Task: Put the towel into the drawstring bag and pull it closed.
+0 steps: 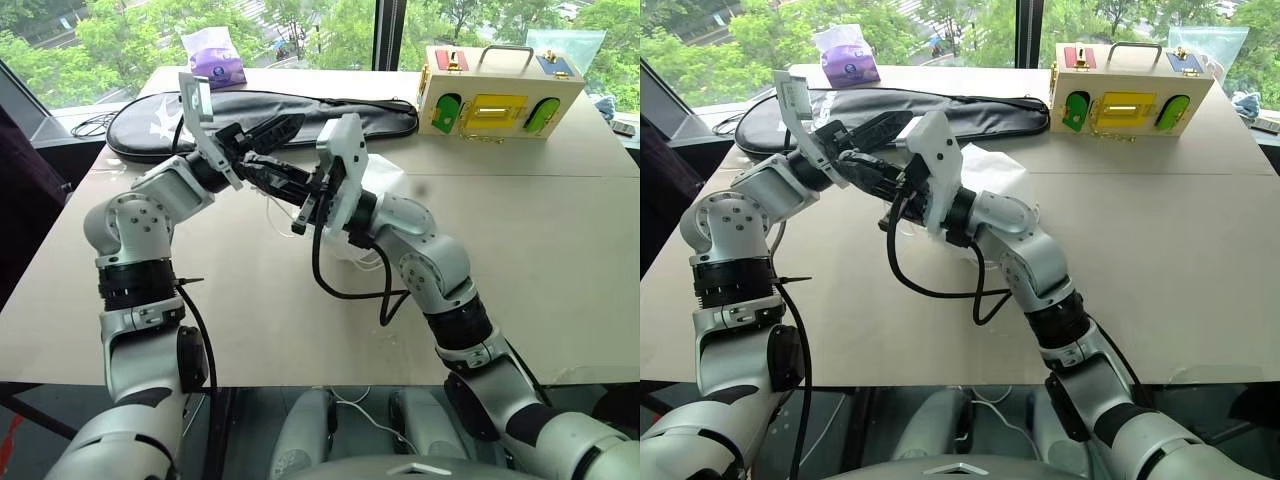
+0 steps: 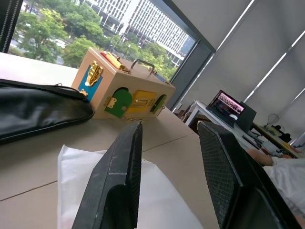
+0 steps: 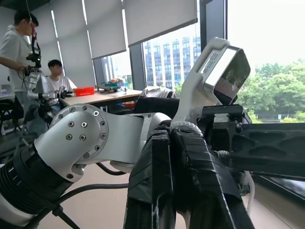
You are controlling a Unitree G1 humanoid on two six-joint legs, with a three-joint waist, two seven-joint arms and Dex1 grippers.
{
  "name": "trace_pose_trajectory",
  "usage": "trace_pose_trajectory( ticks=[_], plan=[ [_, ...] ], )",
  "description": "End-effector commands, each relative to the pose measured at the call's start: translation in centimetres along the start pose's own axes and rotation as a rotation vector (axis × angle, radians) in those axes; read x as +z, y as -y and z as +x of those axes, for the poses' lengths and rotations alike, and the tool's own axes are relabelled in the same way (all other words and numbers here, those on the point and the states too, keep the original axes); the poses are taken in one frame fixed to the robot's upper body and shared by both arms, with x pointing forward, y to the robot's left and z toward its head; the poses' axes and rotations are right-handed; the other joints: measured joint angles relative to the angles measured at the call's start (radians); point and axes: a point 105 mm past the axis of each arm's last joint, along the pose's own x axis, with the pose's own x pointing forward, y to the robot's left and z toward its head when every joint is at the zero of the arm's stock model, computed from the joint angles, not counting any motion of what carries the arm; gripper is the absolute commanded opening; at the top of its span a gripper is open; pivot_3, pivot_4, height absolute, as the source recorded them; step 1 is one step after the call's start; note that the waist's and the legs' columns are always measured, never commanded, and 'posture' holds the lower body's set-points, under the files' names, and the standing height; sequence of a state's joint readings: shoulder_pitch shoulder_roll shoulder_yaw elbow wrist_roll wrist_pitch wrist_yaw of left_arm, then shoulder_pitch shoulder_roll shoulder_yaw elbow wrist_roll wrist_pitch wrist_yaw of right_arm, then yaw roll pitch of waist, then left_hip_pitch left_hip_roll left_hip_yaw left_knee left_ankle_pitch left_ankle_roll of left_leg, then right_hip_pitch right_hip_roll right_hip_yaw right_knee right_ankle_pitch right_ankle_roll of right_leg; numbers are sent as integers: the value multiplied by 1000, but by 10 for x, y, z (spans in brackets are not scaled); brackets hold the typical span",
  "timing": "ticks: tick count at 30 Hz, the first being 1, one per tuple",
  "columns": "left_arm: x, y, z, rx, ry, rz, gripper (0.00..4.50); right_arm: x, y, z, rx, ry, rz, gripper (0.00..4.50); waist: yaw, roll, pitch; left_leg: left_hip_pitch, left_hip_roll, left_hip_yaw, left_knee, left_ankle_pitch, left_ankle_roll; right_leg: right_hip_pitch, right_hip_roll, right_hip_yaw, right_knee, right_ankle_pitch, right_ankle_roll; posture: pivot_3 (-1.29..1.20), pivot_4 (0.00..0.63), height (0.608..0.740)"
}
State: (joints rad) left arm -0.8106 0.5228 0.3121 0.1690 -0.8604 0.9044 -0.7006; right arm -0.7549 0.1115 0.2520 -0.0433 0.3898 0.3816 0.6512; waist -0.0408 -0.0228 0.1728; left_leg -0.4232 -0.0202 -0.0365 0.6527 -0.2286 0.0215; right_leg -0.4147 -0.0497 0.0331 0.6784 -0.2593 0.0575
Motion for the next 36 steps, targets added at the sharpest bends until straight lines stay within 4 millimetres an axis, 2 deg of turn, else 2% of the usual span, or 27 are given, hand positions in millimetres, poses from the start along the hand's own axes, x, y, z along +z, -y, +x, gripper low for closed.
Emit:
trace_pose_trajectory(
  ticks=[1, 9, 11, 15, 19, 25, 31, 33, 36],
  plan=[
    [6, -1, -5, 5, 17, 38, 1853, 24, -9, 2, 42, 84, -41, 91, -1, 0, 0, 0, 0, 0, 0, 0, 0, 0, 0, 0, 0, 0, 0, 0, 150, 740],
    [3, -2, -7, 3, 10, 26, 1853, 31, 3, -3, -15, 112, -35, 91, 0, 0, 0, 0, 0, 0, 0, 0, 0, 0, -1, 0, 0, 0, 0, 0, 150, 740],
    [4, -2, -8, 3, 18, 11, 1853, 24, 7, -7, -33, 90, -32, 91, 0, 0, 0, 0, 0, 0, 0, 0, 0, 0, -1, 0, 0, 0, 0, 0, 150, 740],
    [12, 2, -11, -18, 47, -9, 1853, -3, 16, -24, -89, 13, -7, 91, 0, 0, 0, 0, 0, 0, 0, 0, 0, 0, -1, 0, 0, 0, 0, 0, 150, 740],
    [19, 5, -13, -31, 70, -27, 1853, -16, 17, -36, -117, -21, 15, 91, 0, 0, 0, 0, 0, 0, 0, 0, 0, 0, -1, 0, 0, 0, 0, 0, 150, 740],
    [20, 8, -15, -45, 64, -35, 1853, -28, 18, -49, -148, -56, 33, 91, 0, 0, 0, 0, 0, 0, 0, 0, 0, 0, -1, 0, 0, 0, 0, 0, 150, 740],
    [19, 7, -14, -44, 64, -34, 1853, -30, 17, -51, -151, -65, 33, 91, 0, 0, 0, 0, 0, 0, 0, 0, 0, 0, -1, 0, 0, 0, 0, 0, 150, 740],
    [18, 8, -13, -49, 56, -27, 2372, -30, 17, -50, -149, -63, 31, 0, 0, 0, 0, 0, 0, 0, 0, 0, 0, 0, -1, 0, 0, 0, 0, 0, 150, 740],
    [16, 7, -12, -36, 46, -14, 3527, -29, 17, -47, -146, -58, 31, 0, 0, 0, 0, 0, 0, 0, 0, 0, 0, 0, -1, 0, 0, 0, 0, 0, 150, 740]
  ],
)
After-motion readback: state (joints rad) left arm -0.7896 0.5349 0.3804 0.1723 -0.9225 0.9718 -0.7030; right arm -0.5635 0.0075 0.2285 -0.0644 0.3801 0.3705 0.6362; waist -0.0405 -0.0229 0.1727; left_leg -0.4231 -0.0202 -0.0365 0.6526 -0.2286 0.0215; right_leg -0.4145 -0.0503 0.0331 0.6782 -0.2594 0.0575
